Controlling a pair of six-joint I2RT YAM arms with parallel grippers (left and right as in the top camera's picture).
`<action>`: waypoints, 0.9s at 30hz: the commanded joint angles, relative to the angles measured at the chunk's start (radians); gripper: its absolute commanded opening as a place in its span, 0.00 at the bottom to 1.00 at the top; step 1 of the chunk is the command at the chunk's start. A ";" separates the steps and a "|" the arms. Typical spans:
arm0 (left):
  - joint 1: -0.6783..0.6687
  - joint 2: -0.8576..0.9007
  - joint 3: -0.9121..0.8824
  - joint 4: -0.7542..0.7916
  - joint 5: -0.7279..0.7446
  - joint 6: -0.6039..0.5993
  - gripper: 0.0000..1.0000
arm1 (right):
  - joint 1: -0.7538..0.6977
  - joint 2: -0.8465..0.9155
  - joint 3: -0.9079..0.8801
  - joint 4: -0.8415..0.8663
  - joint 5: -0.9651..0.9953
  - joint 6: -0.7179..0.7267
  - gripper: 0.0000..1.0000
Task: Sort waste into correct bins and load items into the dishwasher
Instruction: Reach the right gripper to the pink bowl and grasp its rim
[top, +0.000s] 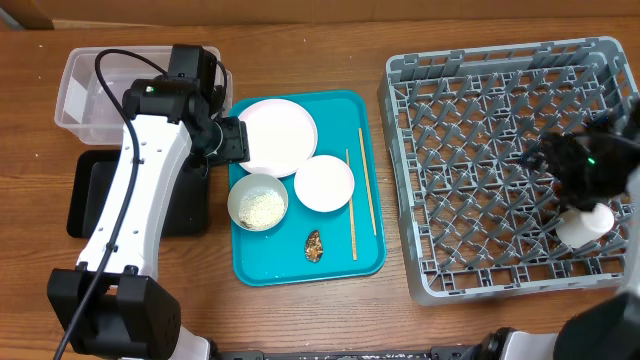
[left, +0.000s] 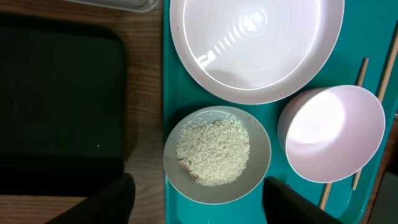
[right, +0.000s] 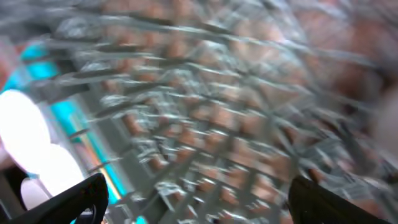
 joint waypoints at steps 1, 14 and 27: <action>-0.013 -0.018 0.012 -0.002 0.004 -0.010 0.68 | 0.167 -0.086 0.079 0.046 -0.043 -0.036 0.94; -0.014 -0.018 0.010 -0.003 0.004 -0.011 0.68 | 0.733 0.105 0.086 0.315 0.040 0.153 0.91; -0.015 -0.018 0.005 -0.003 0.004 -0.011 0.69 | 0.885 0.401 0.086 0.320 0.153 0.254 0.73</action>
